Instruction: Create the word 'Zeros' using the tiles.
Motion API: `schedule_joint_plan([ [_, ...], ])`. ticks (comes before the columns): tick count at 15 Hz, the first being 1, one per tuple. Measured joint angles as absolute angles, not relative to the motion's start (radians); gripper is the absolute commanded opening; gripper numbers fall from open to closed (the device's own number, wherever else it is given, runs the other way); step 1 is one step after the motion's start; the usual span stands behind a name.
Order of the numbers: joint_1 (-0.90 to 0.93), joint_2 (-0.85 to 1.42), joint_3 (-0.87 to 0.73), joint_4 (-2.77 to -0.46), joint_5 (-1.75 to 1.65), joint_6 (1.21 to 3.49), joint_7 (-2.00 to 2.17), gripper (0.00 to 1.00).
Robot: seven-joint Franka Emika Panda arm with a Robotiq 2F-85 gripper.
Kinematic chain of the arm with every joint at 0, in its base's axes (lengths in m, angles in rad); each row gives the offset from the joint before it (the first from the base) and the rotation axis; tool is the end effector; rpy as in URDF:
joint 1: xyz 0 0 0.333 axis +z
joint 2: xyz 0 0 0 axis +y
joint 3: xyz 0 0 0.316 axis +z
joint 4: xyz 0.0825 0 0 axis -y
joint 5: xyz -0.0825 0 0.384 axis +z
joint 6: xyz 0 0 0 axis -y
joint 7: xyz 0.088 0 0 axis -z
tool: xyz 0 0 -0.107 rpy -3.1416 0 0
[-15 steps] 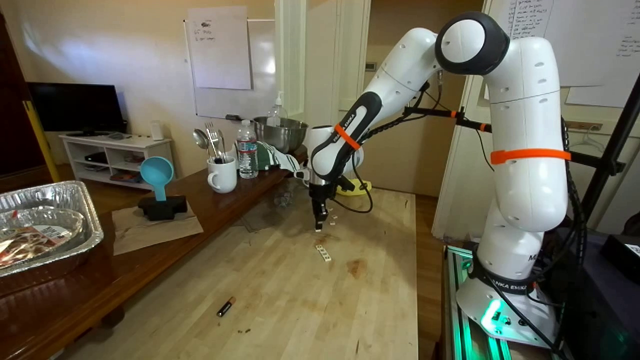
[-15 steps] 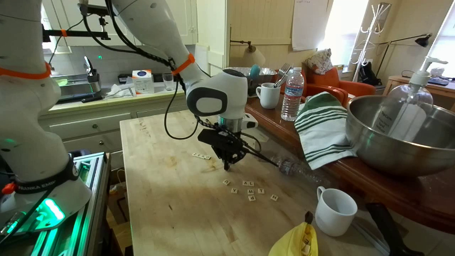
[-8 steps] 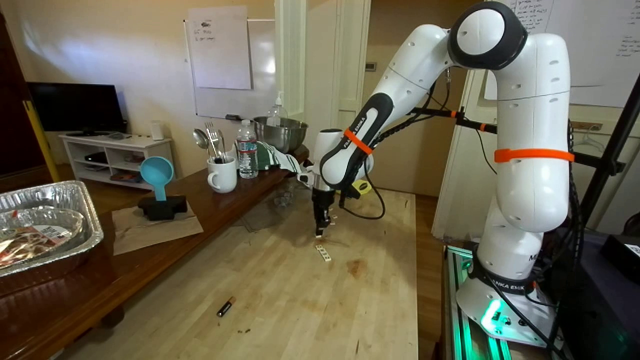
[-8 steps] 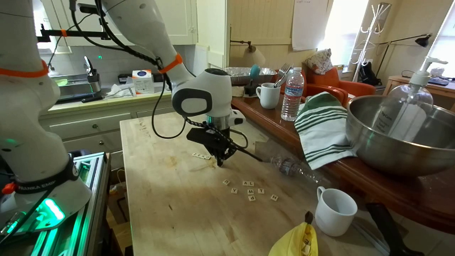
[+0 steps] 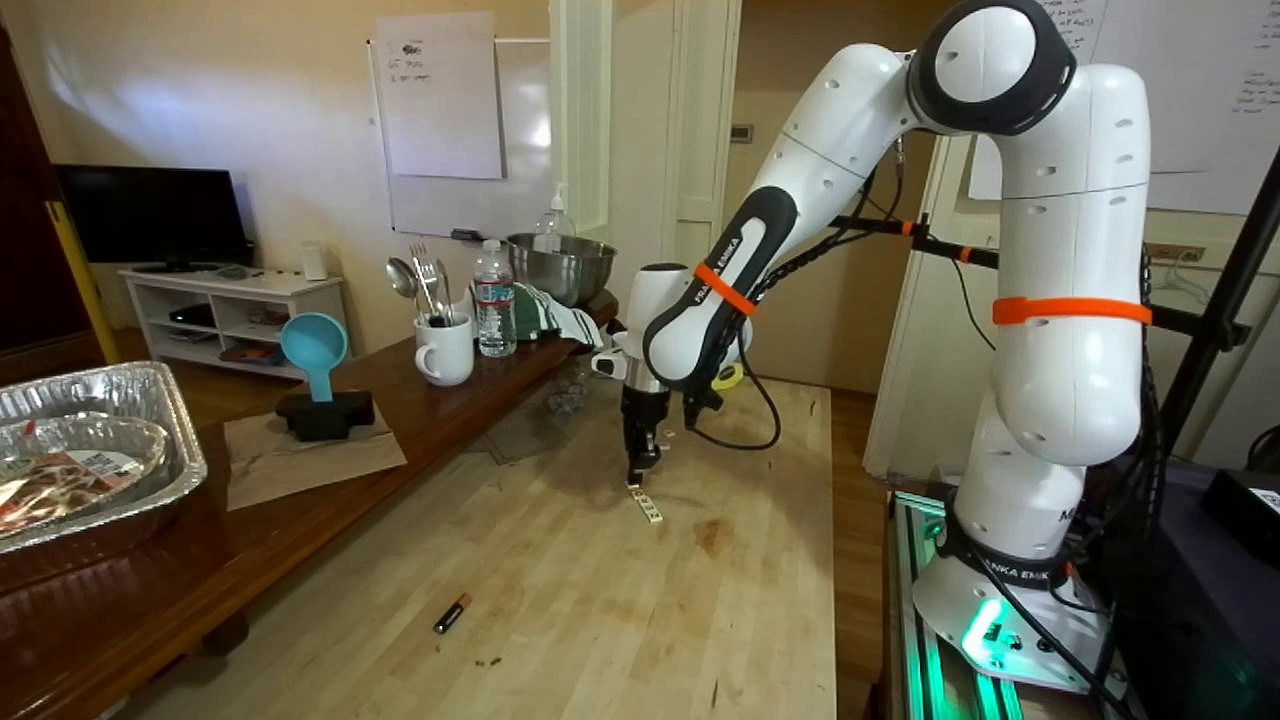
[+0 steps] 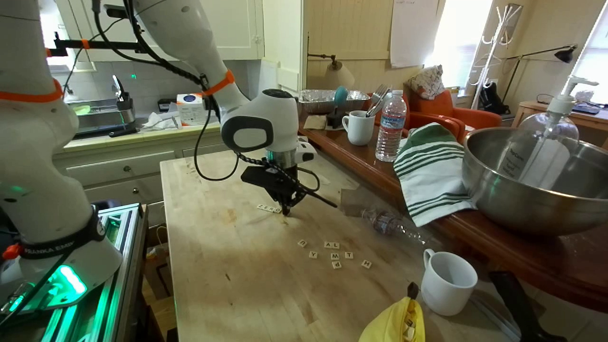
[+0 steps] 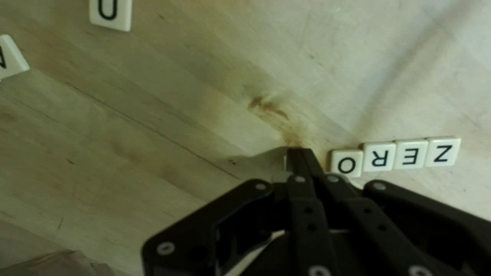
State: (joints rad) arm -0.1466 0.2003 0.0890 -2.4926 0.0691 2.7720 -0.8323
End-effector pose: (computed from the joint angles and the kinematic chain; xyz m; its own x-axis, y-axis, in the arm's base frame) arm 0.4799 -0.0295 0.2166 0.7555 0.6493 0.0875 0.6498 -0.7596 0.0254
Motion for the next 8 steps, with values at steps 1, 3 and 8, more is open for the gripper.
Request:
schedule_joint_plan([
  [1, -0.144, 0.198, 0.091, -2.495, 0.069, 2.772, -0.829, 0.0],
  [3, -0.142, 0.197, 0.093, -2.498, 0.07, 2.772, -0.824, 0.0],
  [8, -0.141, 0.196, 0.094, -2.5, 0.07, 2.772, -0.823, 0.0],
])
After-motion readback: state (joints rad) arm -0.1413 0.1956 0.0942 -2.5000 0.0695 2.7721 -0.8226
